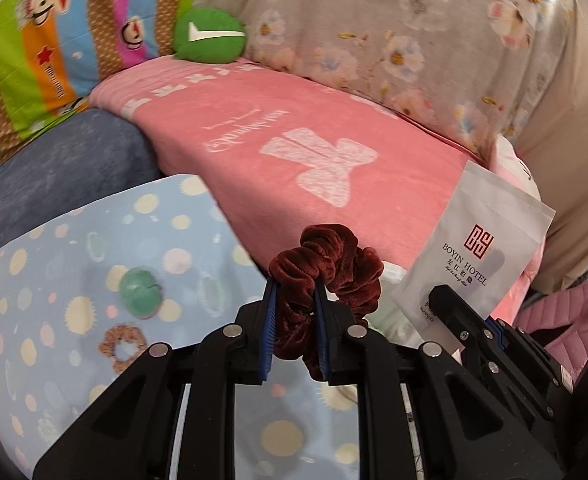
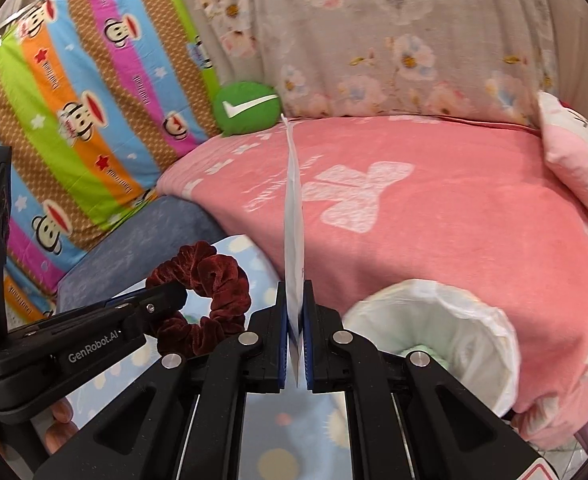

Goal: Collect trash
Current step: 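Carry the scrunchie and sachet in both grippers over the trash bin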

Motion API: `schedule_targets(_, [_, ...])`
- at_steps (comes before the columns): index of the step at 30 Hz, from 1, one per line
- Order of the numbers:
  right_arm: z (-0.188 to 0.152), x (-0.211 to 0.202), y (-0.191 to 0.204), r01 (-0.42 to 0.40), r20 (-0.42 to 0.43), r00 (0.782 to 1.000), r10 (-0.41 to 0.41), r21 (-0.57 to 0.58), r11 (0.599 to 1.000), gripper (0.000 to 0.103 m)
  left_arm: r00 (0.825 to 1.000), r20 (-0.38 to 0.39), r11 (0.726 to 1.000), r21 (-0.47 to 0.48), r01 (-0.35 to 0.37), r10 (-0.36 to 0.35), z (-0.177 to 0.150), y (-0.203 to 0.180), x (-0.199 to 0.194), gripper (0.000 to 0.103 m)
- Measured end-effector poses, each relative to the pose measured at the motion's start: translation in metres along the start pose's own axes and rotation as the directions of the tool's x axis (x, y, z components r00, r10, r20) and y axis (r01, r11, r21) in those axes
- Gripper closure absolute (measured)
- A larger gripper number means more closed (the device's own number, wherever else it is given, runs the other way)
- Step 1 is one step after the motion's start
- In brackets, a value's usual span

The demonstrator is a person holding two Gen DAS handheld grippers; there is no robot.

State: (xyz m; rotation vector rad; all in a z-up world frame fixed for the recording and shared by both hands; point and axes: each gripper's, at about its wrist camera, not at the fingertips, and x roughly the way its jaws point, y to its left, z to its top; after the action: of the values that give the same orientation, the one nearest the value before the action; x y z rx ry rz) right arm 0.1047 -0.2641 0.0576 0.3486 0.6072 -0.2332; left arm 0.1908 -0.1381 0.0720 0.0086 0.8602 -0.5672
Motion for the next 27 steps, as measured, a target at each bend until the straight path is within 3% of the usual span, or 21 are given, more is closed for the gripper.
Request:
schedule_targets(7, [-0.005, -0.014, -0.062, 0.078, 0.001, 0.997, -0.078, 0.065, 0.995, 0.097, 0.998, -0.027, 0.995, 0.080, 0.054, -0.052, -0.005, -0.060, 0.016, 0.086])
schedule_targets(15, [-0.015, -0.009, -0.103, 0.136, -0.029, 0.991, -0.133, 0.103, 0.985, 0.096, 0.993, -0.072, 0.988, 0.120, 0.100, -0.092, -0.012, -0.098, 0.033, 0.083])
schedule_targets(17, [-0.016, -0.008, -0.107, 0.160, -0.030, 0.987, -0.158, 0.105, 0.981, 0.092, 0.995, -0.060, 0.989, 0.122, 0.086, -0.079, -0.012, -0.101, 0.035, 0.067])
schedule_targets(18, [-0.017, -0.007, -0.108, 0.181, -0.031, 0.983, -0.179, 0.103, 0.978, 0.089, 0.997, -0.048, 0.992, 0.115, 0.062, -0.056, -0.012, -0.100, 0.035, 0.046])
schedule_targets(19, [-0.018, -0.007, -0.109, 0.195, -0.030, 0.981, -0.193, 0.102, 0.976, 0.076, 0.999, -0.034, 0.994, 0.104, 0.041, -0.037, -0.011, -0.099, 0.035, 0.034])
schedule_targets(21, [-0.019, -0.010, -0.112, 0.202, -0.006, 0.979, -0.203, 0.116, 0.972, 0.053, 1.000, -0.022, 0.996, 0.086, 0.019, -0.017, -0.010, -0.094, 0.035, 0.033])
schedule_targets(27, [-0.019, -0.008, -0.109, 0.192, -0.005, 0.981, -0.192, 0.117, 0.974, 0.051, 0.999, -0.037, 0.998, 0.060, -0.008, 0.010, -0.009, -0.076, 0.040, 0.033])
